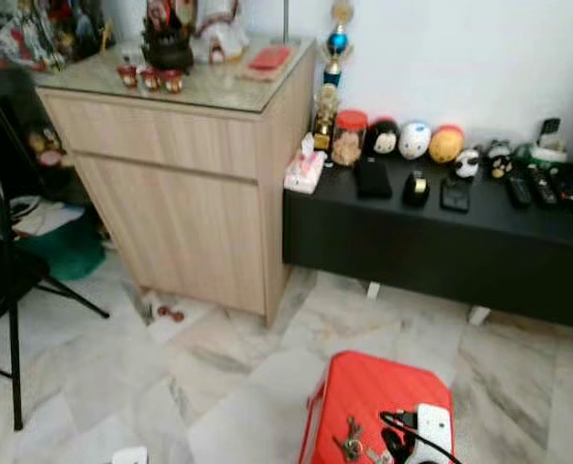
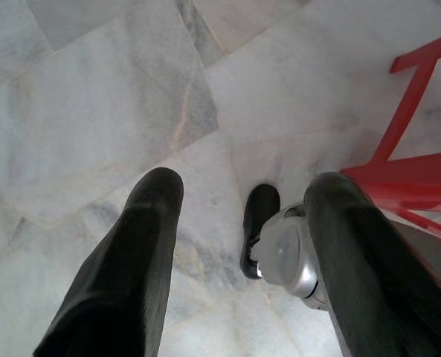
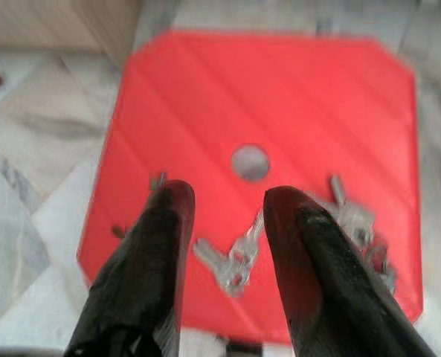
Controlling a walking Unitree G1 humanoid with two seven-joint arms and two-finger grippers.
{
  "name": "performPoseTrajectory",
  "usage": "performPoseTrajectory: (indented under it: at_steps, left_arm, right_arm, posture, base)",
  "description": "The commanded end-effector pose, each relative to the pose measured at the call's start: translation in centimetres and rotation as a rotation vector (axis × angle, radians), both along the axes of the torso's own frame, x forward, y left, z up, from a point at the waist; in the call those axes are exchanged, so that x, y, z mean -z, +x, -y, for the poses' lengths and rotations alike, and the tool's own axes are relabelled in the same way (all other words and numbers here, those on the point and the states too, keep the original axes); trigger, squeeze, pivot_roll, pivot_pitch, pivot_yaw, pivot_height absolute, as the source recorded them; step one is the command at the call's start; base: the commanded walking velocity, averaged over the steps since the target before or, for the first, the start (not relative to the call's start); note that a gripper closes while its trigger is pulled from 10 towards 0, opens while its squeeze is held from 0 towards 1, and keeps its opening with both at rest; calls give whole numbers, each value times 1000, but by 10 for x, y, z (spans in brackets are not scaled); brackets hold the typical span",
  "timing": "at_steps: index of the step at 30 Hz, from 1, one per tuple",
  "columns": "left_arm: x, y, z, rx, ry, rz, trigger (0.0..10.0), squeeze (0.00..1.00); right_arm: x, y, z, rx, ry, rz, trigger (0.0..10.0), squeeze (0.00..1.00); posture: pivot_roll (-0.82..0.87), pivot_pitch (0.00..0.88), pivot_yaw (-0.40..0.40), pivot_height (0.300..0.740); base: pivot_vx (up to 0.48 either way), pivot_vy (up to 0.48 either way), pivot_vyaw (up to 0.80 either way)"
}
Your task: Hang keys on a hook
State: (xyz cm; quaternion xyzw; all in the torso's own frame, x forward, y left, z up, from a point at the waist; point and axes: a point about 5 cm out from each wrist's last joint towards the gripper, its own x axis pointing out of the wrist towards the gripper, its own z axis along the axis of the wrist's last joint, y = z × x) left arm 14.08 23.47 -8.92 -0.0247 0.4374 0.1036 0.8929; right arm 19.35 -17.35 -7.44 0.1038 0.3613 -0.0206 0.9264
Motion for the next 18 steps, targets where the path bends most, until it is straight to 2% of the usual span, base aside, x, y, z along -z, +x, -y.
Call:
performPoseTrajectory:
  at_steps: [1,3,5,8,10,13,18]
  left_arm:
    - [2,-3,0,20,3,-25,10000,0]
    - [1,-2,-1,21,5,-23,10000,0]
    - [1,-2,-1,22,5,-21,10000,0]
    - [1,-1,-1,19,5,-16,10000,0]
    - [0,-1,-1,12,5,-9,10000,0]
    - [0,-1,-1,9,4,-9,10000,0]
    - [1,-1,0,10,1,-10,10000,0]
  right_arm:
    - [-33,45,8,-19,-45,213,10000,0]
    - [-48,60,10,-37,-76,316,10000,0]
    - [-57,65,9,-41,-90,388,10000,0]
    - [-63,68,9,-38,-98,436,10000,0]
    - [-76,75,7,-39,-103,519,10000,0]
    - [-83,80,3,-81,-107,566,10000,0]
    - [-85,82,2,-90,-97,574,10000,0]
  posture:
    - [160,10,-14,740]
    - [156,10,-13,740]
    - [157,10,-15,740]
    - [156,11,-18,740]
    - [156,11,-18,740]
    - [151,12,-24,740]
    - [153,13,-24,740]
  base:
    - [0,0,0]
    - [0,0,0]
    - [0,0,0]
    - [0,0,0]
    - [0,0,0]
    - [0,0,0]
    - [0,0,0]
